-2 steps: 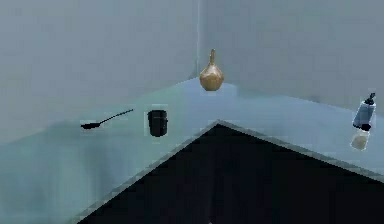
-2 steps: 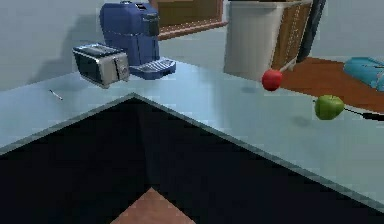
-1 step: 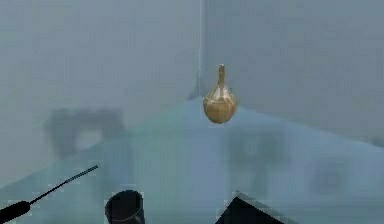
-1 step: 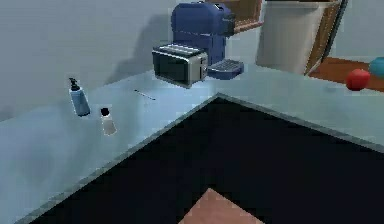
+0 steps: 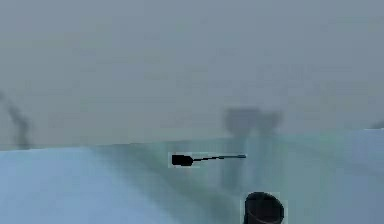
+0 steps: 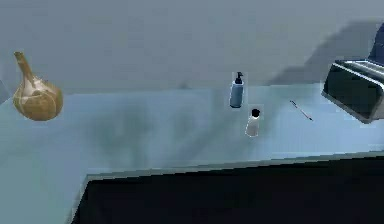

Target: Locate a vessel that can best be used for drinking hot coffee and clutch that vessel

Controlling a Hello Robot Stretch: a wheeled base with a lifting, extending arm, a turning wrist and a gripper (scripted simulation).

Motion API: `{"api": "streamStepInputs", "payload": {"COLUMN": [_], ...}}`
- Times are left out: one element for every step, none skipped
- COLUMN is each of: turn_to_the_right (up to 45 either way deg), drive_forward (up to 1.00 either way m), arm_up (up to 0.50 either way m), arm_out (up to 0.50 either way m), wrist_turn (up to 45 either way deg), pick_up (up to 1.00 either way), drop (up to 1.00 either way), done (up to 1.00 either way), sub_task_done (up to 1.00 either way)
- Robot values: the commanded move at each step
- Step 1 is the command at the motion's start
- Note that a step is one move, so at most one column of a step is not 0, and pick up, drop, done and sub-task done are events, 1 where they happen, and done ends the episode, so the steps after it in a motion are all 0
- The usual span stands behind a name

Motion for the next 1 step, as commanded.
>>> {"api": "streamStepInputs", "payload": {"turn_to_the_right": [-45.0], "drive_forward": [0.00], "arm_up": [0.00], "arm_out": [0.00], "wrist_turn": [0.0], "pick_up": [0.00], "drop": [0.00], "done": [0.00], "sub_task_done": [0.00]}}
